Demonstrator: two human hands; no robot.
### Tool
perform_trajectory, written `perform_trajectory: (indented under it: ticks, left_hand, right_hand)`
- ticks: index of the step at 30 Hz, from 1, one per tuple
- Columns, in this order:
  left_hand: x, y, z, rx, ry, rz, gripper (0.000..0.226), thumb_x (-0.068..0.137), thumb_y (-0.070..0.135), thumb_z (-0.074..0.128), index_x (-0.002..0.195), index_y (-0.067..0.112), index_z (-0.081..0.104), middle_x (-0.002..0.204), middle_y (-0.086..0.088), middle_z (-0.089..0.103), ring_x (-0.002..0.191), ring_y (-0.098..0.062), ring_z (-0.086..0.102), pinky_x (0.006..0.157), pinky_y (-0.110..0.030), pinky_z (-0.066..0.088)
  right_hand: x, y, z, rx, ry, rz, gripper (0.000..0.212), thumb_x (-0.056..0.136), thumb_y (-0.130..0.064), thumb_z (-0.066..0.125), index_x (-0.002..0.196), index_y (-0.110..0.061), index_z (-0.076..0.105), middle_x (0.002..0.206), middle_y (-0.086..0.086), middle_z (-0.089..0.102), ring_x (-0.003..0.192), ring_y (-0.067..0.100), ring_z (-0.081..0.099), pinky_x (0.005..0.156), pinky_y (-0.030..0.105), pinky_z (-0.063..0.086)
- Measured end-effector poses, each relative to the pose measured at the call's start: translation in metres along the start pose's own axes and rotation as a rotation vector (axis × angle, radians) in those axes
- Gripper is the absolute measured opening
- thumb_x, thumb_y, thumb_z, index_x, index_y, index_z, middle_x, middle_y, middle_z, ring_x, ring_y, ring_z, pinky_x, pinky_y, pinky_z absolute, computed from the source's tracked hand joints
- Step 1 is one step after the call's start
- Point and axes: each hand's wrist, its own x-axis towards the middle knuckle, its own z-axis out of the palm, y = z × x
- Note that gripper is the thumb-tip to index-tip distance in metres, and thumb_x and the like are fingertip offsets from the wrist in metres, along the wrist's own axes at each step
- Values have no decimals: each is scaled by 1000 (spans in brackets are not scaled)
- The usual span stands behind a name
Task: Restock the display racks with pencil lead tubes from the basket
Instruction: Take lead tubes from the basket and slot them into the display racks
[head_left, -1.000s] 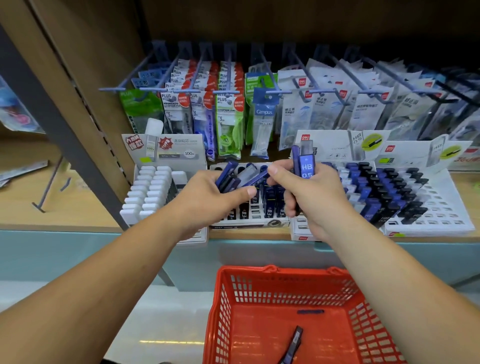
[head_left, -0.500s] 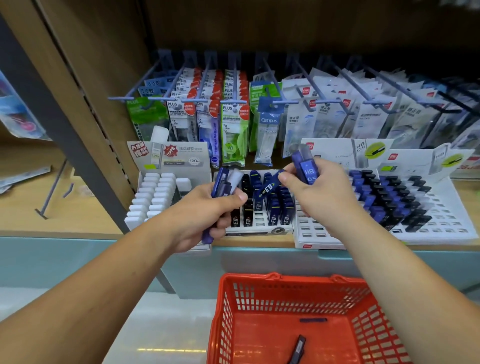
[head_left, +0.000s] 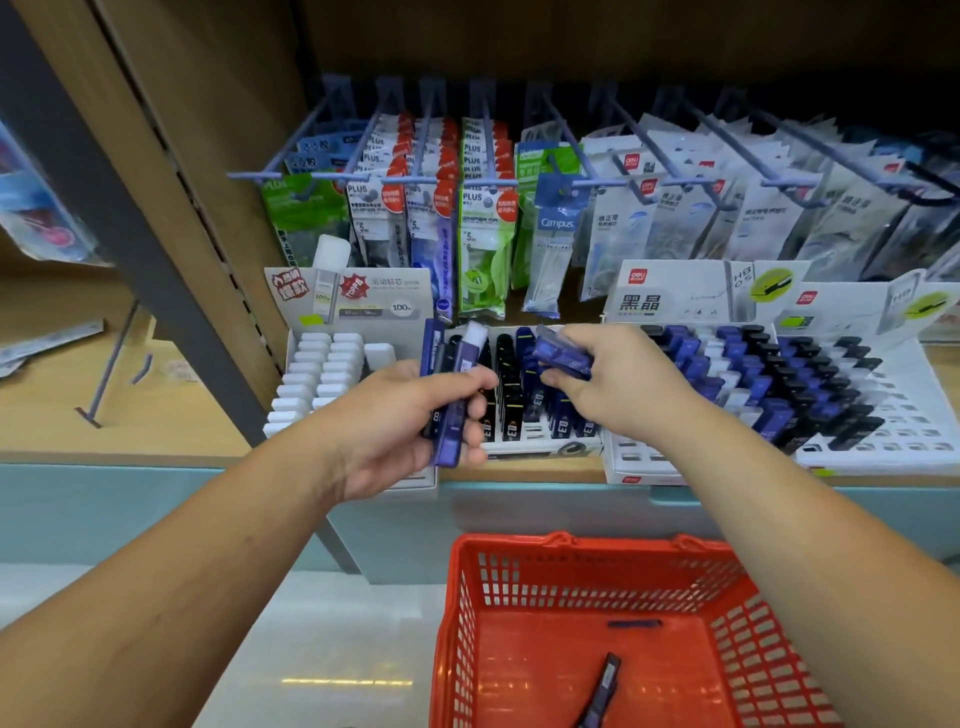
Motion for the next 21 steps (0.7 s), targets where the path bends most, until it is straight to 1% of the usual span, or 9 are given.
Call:
perform_trajectory:
  ticks: [2, 5, 8, 11, 13, 15, 17, 19, 21]
  left_hand:
    - [-2, -3, 1, 97, -12, -26, 27, 104, 31, 58, 117, 10, 67, 76, -6, 60, 68, -22, 64, 64, -40, 61]
    - [-4, -6, 5, 199, 7, -30, 33, 104, 39, 55, 123, 13, 64, 75, -4, 60, 69, -21, 66, 54, -36, 59]
    - [-5, -8, 12, 212, 17, -27, 36, 104, 36, 56, 128, 10, 60, 73, -4, 61, 67, -19, 65, 45, -29, 53]
    - [-4, -14, 19, 266, 49, -13, 40, 105, 30, 58, 135, 4, 54, 73, -5, 64, 65, -19, 65, 41, -27, 46]
    - [-5, -19, 25, 300, 41, -14, 40, 105, 26, 59, 135, 2, 52, 75, -6, 66, 66, -19, 67, 41, -26, 45]
    - [-5, -23, 30, 317, 22, -7, 36, 105, 26, 59, 131, 1, 53, 77, -7, 67, 69, -19, 69, 43, -26, 46]
    - [-6, -24, 34, 331, -10, 6, 29, 106, 27, 58, 124, 5, 55, 79, -8, 67, 71, -19, 69, 45, -26, 48]
    - [-7, -25, 38, 363, -46, 8, 27, 106, 29, 56, 120, 5, 56, 80, -11, 65, 72, -21, 69, 47, -26, 49]
    - [-8, -26, 44, 392, -70, 6, 29, 106, 30, 56, 117, 4, 57, 81, -14, 65, 72, -23, 70, 49, -26, 51]
  right_hand:
    - [-1, -4, -3, -80, -13, -28, 20, 92, -27, 74, 78, -26, 59, 65, -8, 56, 69, 20, 56, 70, 39, 54]
    - [-1, -9, -3, -197, -20, -54, 16, 91, -25, 72, 82, -24, 59, 67, -7, 56, 72, 21, 55, 63, 35, 49]
    - [-2, -15, 1, -292, -23, -54, 20, 90, -23, 68, 78, -26, 53, 75, -6, 53, 78, 24, 52, 61, 33, 38]
    - [0, -22, 2, -334, -43, -59, 18, 90, -26, 69, 78, -24, 55, 91, -2, 49, 84, 25, 52, 63, 34, 39]
    - [-4, -20, 1, -274, -26, -48, 16, 92, -31, 69, 83, -22, 59, 91, -3, 48, 84, 24, 54, 65, 36, 43]
    - [-11, -14, 0, -82, 77, 8, 17, 93, -31, 69, 85, -18, 61, 83, -3, 54, 78, 21, 55, 68, 37, 46]
    - [-22, -14, -6, 297, 189, 109, 13, 94, -26, 70, 91, -14, 67, 80, 5, 66, 65, 16, 54, 61, 31, 46]
    - [-33, -18, -13, 724, 158, 224, 10, 96, -22, 70, 97, -12, 69, 88, 11, 74, 50, 17, 46, 48, 28, 41]
    - [-41, -19, -14, 915, 55, 266, 11, 97, -22, 71, 100, -12, 70, 93, 14, 76, 45, 18, 41, 44, 28, 37]
